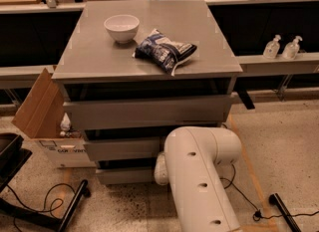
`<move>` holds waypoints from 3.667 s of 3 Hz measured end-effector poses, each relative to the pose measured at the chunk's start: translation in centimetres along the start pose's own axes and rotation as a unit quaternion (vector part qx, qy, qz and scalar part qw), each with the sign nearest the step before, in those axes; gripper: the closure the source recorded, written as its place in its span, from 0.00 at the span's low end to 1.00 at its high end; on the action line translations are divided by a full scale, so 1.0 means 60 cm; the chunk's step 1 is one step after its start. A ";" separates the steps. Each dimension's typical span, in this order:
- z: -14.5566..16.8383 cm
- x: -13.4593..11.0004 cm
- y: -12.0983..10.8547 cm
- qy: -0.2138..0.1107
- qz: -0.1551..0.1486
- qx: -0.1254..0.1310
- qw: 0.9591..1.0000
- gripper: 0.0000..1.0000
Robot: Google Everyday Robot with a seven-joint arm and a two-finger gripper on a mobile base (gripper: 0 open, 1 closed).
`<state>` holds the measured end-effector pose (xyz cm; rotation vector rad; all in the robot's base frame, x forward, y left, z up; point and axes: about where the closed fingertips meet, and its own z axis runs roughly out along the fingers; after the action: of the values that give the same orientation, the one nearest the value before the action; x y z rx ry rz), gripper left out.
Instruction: Open bottom drawer
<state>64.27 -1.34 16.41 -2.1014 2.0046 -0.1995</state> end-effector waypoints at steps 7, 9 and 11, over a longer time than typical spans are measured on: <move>-0.024 -0.002 -0.006 0.000 0.000 0.000 1.000 1.00; -0.025 -0.002 -0.005 0.000 0.000 -0.001 1.000 0.51; -0.024 -0.002 -0.002 0.000 0.000 -0.002 1.000 0.05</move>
Offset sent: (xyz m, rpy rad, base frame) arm -0.0707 0.0286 0.1116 0.5531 -0.0954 0.1368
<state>64.03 -1.34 17.85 -2.1047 2.0062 -0.1958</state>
